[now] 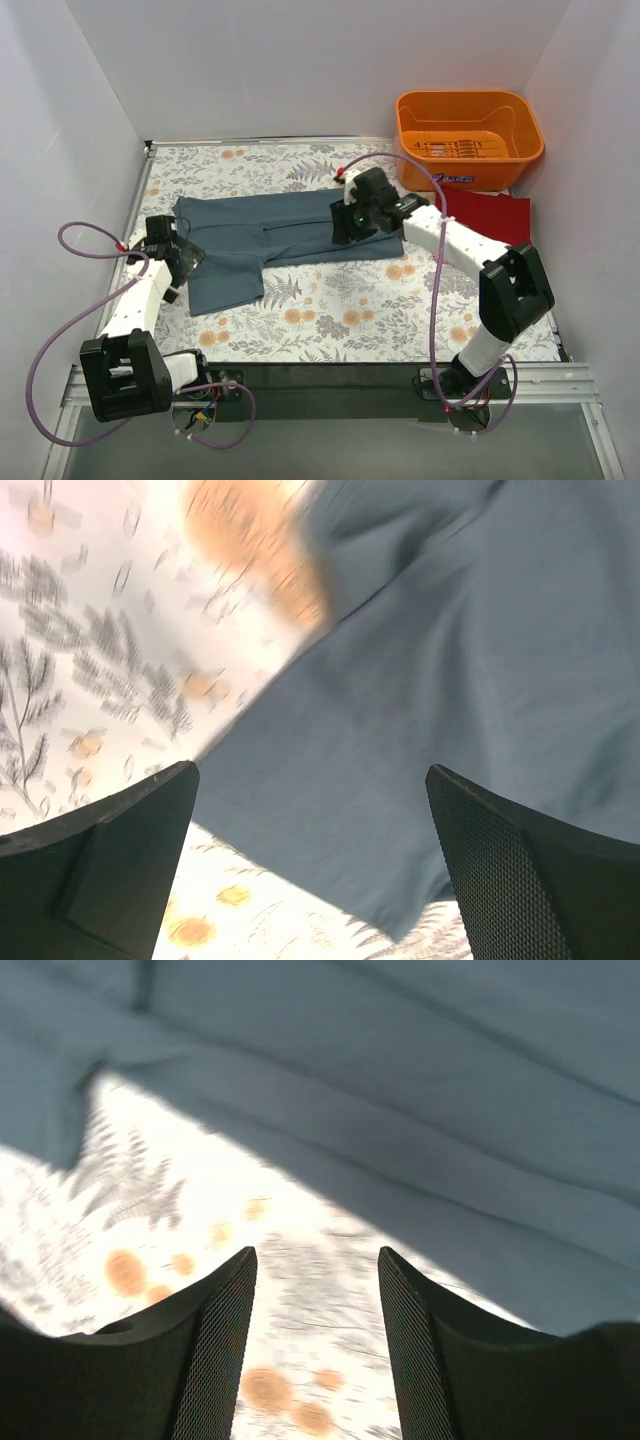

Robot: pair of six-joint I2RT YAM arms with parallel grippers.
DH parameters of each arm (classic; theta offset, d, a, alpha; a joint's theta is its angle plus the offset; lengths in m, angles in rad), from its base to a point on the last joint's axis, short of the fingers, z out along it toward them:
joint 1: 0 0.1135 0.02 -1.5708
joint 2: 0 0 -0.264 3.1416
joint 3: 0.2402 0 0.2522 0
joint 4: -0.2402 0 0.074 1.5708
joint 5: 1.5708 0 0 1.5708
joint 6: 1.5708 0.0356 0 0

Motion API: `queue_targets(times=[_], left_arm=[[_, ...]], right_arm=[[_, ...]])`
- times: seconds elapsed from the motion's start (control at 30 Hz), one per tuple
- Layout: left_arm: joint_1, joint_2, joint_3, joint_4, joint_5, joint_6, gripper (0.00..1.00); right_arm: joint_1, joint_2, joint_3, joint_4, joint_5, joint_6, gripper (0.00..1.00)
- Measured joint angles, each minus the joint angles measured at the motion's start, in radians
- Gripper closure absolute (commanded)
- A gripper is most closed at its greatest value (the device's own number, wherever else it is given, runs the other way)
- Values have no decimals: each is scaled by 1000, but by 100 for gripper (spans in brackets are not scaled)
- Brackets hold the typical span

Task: Fold and stack the t-shirts
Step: Fold the tshirt

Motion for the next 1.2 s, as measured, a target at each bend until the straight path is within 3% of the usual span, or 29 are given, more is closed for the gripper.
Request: queue_targets(times=[0.23, 0.5, 1.03, 1.13, 1.2], left_arm=[[-3, 21, -133, -32, 46, -51, 17], [-29, 63, -177, -11, 57, -75, 32], [-118, 79, -177, -4, 27, -85, 76], [-122, 79, -178, -2, 27, -88, 84], [-125, 79, -178, -1, 31, -88, 87]], right_arm=[[255, 71, -28, 141, -86, 11, 53], [386, 227, 7, 260, -125, 9, 54], [456, 442, 122, 377, -185, 19, 56], [456, 463, 146, 383, -193, 22, 60], [457, 478, 160, 393, -196, 22, 71]])
